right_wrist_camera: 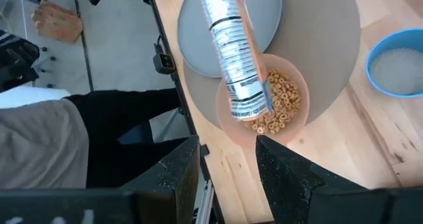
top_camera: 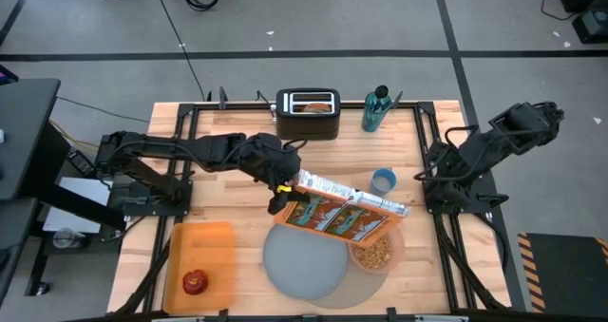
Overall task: Arrange a breakfast setting
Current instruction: Pour the cereal into the light orange bowl on the table mat
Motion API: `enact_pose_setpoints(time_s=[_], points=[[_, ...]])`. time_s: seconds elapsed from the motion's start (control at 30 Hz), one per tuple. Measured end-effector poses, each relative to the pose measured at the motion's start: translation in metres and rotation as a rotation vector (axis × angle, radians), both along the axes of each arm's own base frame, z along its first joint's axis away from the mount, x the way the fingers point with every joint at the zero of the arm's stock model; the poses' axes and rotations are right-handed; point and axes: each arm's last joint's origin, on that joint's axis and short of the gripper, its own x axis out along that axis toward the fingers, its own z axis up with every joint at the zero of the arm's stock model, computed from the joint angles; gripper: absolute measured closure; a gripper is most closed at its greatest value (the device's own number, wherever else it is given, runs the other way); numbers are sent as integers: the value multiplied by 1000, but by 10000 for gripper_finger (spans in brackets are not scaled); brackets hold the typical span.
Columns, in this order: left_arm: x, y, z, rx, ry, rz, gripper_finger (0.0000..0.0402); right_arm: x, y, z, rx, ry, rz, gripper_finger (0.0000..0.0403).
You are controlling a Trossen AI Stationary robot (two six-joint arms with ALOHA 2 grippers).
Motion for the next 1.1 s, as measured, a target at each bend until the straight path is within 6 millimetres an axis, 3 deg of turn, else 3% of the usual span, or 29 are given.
enact_pose_setpoints(time_s=[0.2,0.53,0.93,1.1], points=[[0,0,-1,8,5,13,219,6,14,-31,-29,125,20,247],[0,1,-1,9,13,17,219,12,25,-86,-189,178,-31,247],[-1,1,-2,11,23,15,219,22,29,-115,-241,-48,-77,247],[-2,1,-1,5,21,16,219,24,30,-111,-214,-133,-83,247]])
